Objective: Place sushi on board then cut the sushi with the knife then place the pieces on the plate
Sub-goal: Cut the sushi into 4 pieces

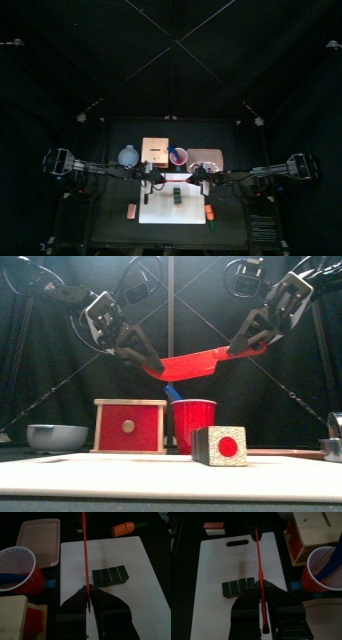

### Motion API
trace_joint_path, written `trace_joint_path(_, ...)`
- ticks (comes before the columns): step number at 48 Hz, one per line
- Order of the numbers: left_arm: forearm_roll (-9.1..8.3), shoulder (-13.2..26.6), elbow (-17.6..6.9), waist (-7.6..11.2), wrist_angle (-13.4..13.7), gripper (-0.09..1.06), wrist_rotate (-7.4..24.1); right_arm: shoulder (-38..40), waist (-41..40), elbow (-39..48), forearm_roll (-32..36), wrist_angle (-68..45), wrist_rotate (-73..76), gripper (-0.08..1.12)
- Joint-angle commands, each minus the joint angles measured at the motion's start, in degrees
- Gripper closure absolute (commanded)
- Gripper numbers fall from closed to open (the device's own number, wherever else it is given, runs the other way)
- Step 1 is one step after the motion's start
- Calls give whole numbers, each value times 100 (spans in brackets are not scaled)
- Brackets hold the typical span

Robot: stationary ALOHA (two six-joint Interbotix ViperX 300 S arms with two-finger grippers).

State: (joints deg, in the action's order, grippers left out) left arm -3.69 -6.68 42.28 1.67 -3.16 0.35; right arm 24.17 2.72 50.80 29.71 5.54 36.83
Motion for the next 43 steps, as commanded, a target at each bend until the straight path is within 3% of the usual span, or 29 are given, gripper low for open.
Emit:
trace_joint_path(1, -18, 26, -123, 105, -18, 55, 0, -62, 79, 0, -316, -35, 0, 74)
trace_joint_path(13, 0, 334, -211, 378, -35, 55, -9, -360, 325, 105, -958, 176, -18, 74)
trace_joint_path(26, 26, 773, -475, 598, -35, 55, -9, -615, 396, 114, -1107, 457, -18, 74)
trace_joint_path(43, 26, 1020, -510, 642, -35, 55, -18, -993, 343, 35, -1081, 633, -53, 74)
